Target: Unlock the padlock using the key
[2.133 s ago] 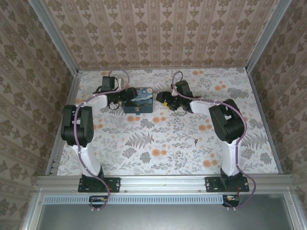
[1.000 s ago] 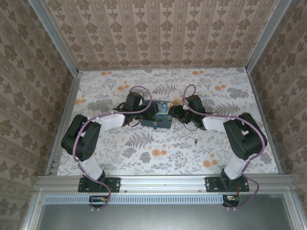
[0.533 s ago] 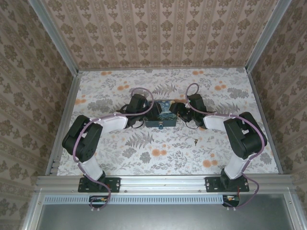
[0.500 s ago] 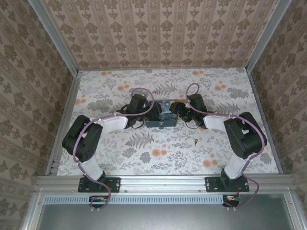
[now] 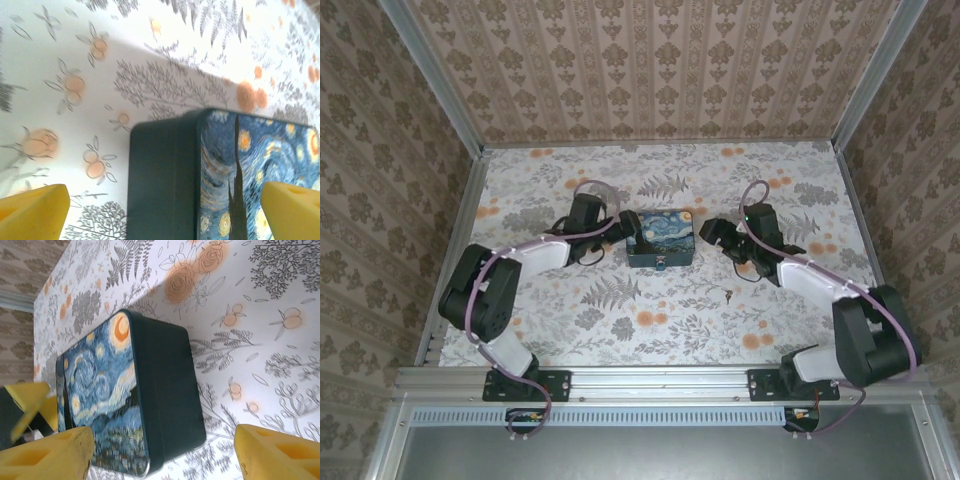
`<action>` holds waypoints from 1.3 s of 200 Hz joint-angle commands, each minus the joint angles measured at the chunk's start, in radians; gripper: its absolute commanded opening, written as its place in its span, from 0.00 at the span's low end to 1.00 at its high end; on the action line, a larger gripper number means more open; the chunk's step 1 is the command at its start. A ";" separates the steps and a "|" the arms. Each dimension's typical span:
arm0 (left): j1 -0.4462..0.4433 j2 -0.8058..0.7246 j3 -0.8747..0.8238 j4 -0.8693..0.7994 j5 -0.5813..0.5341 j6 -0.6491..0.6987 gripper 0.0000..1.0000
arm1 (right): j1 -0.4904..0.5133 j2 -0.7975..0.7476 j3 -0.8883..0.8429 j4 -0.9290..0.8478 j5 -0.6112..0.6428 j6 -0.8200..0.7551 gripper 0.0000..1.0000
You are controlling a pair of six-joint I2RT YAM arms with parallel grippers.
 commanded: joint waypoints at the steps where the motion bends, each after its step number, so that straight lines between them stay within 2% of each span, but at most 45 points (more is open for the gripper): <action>1: 0.018 -0.082 -0.015 -0.048 0.031 0.044 1.00 | 0.001 -0.061 -0.029 -0.240 0.060 -0.127 0.74; 36: 0.018 -0.190 -0.027 -0.131 0.027 0.079 1.00 | 0.002 -0.136 -0.062 -0.421 0.172 -0.221 0.73; 59: 0.005 -0.251 -0.049 -0.146 0.019 0.084 1.00 | 0.006 -0.153 -0.085 -0.475 0.188 -0.239 0.71; 141: -0.048 -0.332 -0.075 -0.139 -0.009 0.054 1.00 | 0.115 -0.018 -0.043 -0.514 0.252 -0.274 0.60; 218: -0.051 -0.332 -0.092 -0.136 0.010 0.056 1.00 | 0.205 0.083 0.022 -0.546 0.356 -0.267 0.55; 260: -0.051 -0.335 -0.093 -0.133 0.019 0.057 1.00 | 0.247 0.090 0.025 -0.569 0.381 -0.244 0.54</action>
